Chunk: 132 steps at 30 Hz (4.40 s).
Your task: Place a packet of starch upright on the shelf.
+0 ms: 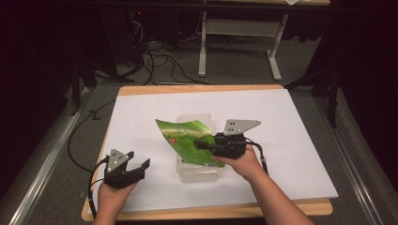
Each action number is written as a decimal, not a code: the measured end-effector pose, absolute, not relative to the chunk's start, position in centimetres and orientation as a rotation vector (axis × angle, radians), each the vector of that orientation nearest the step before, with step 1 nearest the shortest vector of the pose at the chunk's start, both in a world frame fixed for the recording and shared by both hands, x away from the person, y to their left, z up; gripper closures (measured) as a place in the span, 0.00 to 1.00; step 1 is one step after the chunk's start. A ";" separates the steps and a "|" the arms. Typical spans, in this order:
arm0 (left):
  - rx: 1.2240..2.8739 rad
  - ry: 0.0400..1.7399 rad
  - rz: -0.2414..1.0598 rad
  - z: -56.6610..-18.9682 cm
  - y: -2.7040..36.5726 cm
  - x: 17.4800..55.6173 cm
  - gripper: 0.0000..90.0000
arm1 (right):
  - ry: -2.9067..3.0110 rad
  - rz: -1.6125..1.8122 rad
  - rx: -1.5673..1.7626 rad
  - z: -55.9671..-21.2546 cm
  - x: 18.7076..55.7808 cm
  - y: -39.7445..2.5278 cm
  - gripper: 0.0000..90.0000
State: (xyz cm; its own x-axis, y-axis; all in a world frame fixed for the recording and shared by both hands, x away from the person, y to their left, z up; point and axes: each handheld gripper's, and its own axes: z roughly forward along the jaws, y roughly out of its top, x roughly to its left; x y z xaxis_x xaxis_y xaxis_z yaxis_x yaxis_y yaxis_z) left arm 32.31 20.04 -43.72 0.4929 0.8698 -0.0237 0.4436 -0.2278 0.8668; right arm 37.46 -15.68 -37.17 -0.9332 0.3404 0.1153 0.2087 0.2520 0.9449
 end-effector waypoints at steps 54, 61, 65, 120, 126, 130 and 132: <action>1.883 1.013 0.405 -45.0 11.7 32.1 1.00 | 2.324 1.333 0.939 -40.8 32.7 -21.1 1.00; 1.885 1.005 0.409 -45.1 11.0 31.9 1.00 | 2.335 1.315 0.979 -41.3 32.8 -21.1 1.00; 1.887 1.000 0.410 -45.1 10.9 31.9 1.00 | 2.358 1.293 0.971 -41.5 32.8 -20.8 1.00; 1.902 0.988 0.466 -44.4 12.3 32.0 0.91 | 2.348 1.345 0.935 -42.8 34.5 -17.4 0.70; 1.851 1.046 0.539 -43.5 16.4 32.5 0.71 | 2.236 1.366 0.934 -41.0 32.9 -21.2 0.52; 1.925 1.137 0.515 -44.2 19.5 33.4 0.60 | 2.087 1.386 1.041 -40.4 32.5 -25.7 0.48; 1.901 1.199 0.520 -44.4 21.0 33.9 0.58 | 2.041 1.326 1.101 -41.1 32.3 -28.1 0.48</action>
State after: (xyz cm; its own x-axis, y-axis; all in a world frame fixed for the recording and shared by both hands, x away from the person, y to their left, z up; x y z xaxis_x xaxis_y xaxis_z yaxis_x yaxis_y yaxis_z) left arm 33.91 20.99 -44.40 0.4633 0.8831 -0.0748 0.5489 -0.2196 0.8065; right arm 32.30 -28.14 -41.12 -0.5701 0.8206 0.0408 0.3704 0.2124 0.9042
